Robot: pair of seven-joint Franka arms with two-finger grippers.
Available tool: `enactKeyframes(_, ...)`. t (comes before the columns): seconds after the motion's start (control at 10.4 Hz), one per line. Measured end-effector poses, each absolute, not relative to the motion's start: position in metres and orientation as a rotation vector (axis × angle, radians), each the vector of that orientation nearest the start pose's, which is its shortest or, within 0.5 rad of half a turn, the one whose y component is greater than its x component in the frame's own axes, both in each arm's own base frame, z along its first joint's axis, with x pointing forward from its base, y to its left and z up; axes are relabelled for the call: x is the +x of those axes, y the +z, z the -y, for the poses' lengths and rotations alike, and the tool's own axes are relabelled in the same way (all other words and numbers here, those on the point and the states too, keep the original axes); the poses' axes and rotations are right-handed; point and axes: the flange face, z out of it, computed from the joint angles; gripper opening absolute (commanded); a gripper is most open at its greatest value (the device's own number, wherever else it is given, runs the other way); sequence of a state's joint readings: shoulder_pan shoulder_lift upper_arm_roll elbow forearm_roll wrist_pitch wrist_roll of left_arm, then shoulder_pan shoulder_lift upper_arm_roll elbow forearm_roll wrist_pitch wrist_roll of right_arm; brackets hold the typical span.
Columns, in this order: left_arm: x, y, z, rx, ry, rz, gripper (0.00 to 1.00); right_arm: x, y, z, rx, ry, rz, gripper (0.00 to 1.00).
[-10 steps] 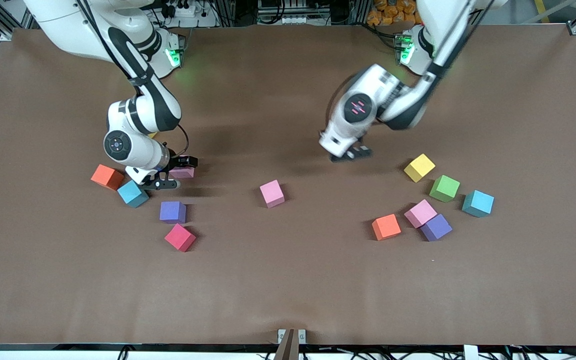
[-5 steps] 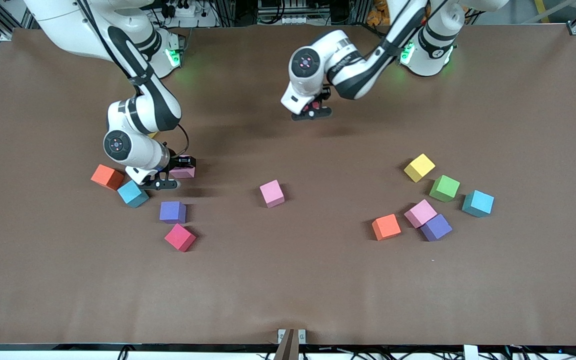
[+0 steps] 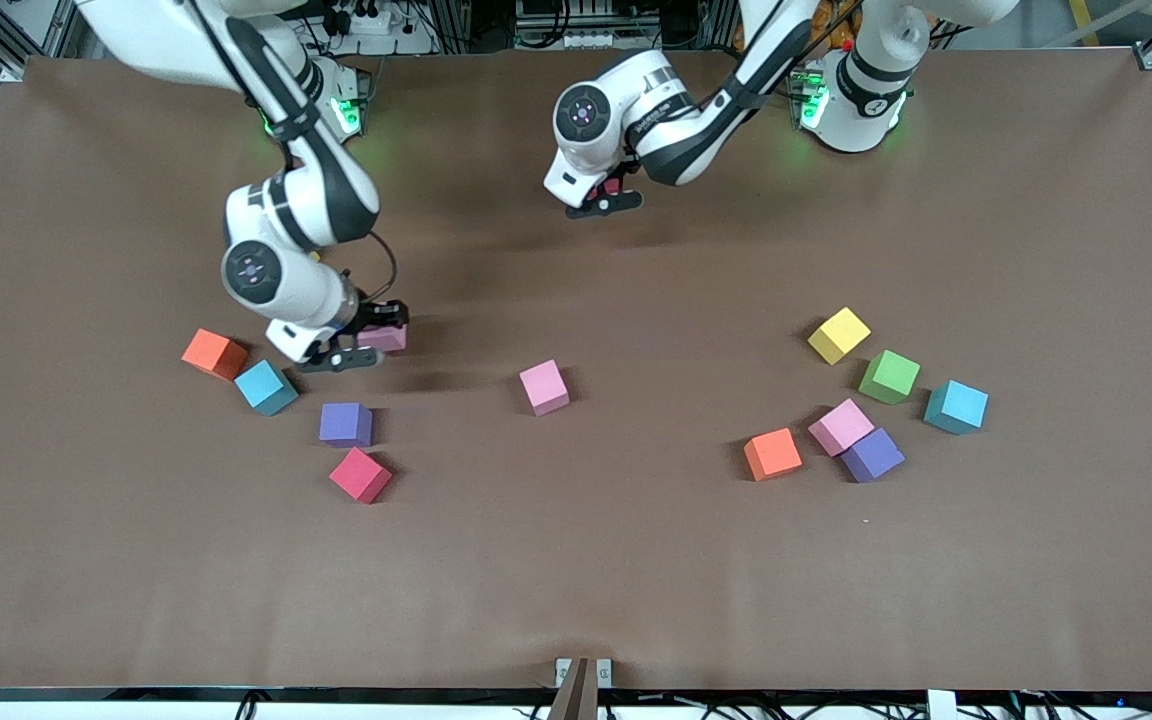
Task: Form number 2 with 11 blocks
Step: 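Close both grippers on the pink cubes and lift them, then place the hot pink cube with the left gripper while the right gripper follows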
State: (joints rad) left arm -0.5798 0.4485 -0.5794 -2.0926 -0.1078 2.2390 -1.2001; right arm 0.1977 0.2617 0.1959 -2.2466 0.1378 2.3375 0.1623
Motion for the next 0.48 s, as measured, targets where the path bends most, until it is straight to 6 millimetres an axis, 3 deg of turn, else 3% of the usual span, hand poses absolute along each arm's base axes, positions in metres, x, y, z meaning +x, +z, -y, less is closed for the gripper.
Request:
enactKeyframes(0.19,0.205,0.219,0.525,-3.018,0.577,0.172,0.03,0.471,0.245,-0.237,-3.028,0.289,0.284,0.24)
enactKeyframes(0.48,0.191,0.210,0.534,-3.049,0.546,0.106,0.04,0.465,0.252,-0.256,-3.023,0.271,0.342,0.24)
